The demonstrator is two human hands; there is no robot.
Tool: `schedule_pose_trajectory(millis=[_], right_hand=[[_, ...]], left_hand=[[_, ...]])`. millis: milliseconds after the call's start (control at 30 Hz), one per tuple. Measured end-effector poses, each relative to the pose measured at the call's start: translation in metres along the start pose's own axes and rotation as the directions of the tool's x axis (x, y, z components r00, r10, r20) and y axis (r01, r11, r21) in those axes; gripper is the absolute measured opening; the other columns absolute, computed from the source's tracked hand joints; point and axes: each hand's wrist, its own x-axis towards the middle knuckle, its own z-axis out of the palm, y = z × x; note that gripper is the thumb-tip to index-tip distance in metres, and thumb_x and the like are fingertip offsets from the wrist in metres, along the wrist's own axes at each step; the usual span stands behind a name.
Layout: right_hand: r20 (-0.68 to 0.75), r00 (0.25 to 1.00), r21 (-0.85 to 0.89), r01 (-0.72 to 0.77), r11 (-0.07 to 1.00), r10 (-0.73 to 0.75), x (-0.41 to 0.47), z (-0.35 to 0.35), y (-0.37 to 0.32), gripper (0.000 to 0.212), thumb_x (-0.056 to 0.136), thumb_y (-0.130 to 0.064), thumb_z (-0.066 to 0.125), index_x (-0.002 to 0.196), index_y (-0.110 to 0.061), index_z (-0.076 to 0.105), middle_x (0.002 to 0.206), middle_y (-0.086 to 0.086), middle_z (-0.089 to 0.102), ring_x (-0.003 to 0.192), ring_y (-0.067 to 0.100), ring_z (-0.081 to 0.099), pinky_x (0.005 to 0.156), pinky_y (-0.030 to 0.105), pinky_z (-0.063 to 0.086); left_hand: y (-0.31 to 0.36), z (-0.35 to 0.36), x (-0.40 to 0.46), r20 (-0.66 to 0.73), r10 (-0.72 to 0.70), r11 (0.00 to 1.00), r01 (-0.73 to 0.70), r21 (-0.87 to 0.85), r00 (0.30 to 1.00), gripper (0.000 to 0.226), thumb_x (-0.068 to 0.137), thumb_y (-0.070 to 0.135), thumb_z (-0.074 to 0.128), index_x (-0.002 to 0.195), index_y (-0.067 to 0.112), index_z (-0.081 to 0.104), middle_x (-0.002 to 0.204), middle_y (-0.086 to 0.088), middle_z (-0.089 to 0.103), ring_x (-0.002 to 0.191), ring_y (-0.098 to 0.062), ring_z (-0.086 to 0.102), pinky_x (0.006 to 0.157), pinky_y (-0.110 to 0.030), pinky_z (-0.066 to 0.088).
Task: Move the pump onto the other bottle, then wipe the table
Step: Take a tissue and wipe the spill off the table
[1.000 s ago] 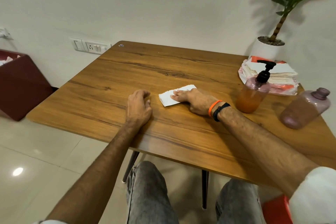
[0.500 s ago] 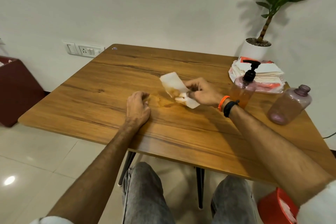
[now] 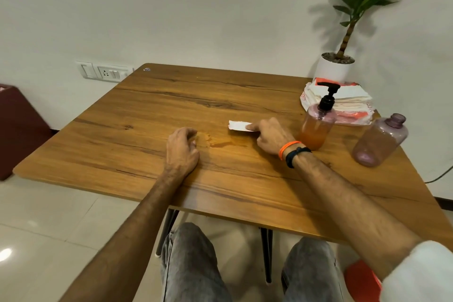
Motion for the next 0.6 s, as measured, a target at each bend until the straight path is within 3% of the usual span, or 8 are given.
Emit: schedule_pose_trajectory(millis=[200,400,600], right_hand=[[0.016,0.995,-0.246,0.098,0.964,-0.097,-0.009,0.018,-0.015,0.052,0.089,-0.007,0.045,0.139,-0.016,0.048,0.136,0.013,0.053,0.122,0.034,0.050,0.100,0.044,0.044],[0.066,0.978,-0.317,0.211,0.925,-0.200,-0.019,0.029,-0.048,0.051,0.089,-0.007,0.041,0.140,-0.014,0.043,0.133,0.016,0.052,0.113,0.037,0.054,0.088,0.045,0.049],[0.118,0.931,-0.317,0.365,0.876,-0.345,-0.032,0.032,-0.072,0.044,0.085,-0.008,0.044,0.127,-0.014,0.055,0.111,0.015,0.061,0.100,0.036,0.058,0.071,0.037,0.042]], left_hand=[[0.006,0.000,-0.002,-0.027,-0.023,0.999,0.022,-0.025,0.999,0.033,0.089,0.007,0.060,0.122,0.010,0.063,0.123,-0.008,0.063,0.117,-0.021,0.056,0.100,-0.028,0.040],[0.010,-0.002,-0.003,-0.064,-0.051,0.997,0.047,-0.066,0.997,0.030,0.092,0.003,0.054,0.119,0.009,0.065,0.122,-0.009,0.064,0.116,-0.021,0.057,0.100,-0.026,0.040],[0.011,-0.007,-0.005,-0.156,-0.153,0.967,0.115,-0.227,0.976,0.029,0.100,0.016,0.045,0.120,0.012,0.066,0.120,-0.007,0.067,0.110,-0.015,0.057,0.093,-0.026,0.040]])
